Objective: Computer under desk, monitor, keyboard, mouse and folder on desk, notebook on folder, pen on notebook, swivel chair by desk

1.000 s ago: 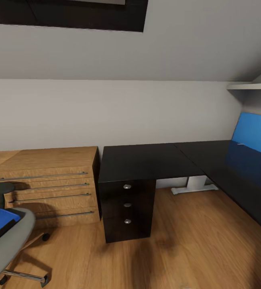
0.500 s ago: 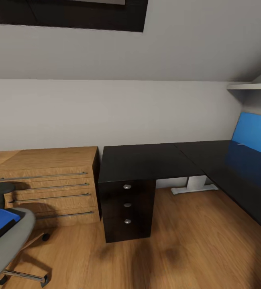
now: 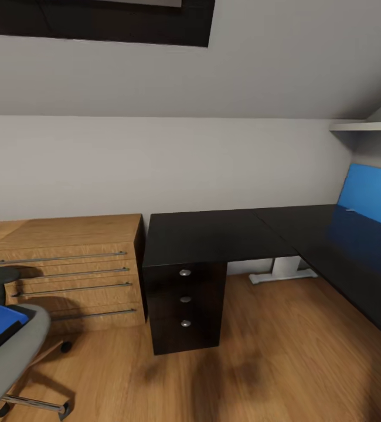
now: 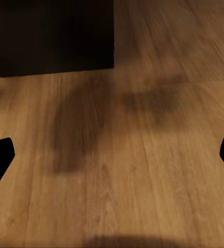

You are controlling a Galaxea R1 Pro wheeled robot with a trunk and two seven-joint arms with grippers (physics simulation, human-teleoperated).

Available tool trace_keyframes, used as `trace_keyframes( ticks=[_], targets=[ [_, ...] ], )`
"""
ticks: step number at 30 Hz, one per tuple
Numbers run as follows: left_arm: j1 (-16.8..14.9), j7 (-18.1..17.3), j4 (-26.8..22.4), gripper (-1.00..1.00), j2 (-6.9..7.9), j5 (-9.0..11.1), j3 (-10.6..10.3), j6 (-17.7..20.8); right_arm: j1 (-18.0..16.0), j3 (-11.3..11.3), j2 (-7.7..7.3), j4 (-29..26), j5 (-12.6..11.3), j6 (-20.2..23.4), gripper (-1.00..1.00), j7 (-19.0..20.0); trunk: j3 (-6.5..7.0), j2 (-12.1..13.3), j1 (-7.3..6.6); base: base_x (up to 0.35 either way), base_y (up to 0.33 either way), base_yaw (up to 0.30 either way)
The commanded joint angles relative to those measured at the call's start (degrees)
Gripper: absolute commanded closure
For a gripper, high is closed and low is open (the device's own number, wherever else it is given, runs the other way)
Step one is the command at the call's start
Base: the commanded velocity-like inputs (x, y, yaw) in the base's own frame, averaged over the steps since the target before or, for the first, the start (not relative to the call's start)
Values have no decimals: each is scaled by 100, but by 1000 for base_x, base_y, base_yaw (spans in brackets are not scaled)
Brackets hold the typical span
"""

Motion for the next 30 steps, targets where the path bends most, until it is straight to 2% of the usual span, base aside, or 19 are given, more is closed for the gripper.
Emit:
trace_keyframes(
  ticks=[1, 11, 30],
  targets=[
    [-3, -57, 7, -100, -3, 50, 25, -8, -6, -43, 6, 12, 67, -17, -100, -39, -4, -3, -1, 0, 0, -127],
    [-3, -58, 16, -100, -8, 43, 17, -8, -5, -49, 27, 12, 84, -2, -100, -42, 19, -3, -1, 0, 0, -206],
    [-3, -58, 17, -100, -12, 42, 16, -8, -2, -51, 27, 12, 79, 83, -100, -42, 25, -3, -1, 0, 0, -274]
  ],
)
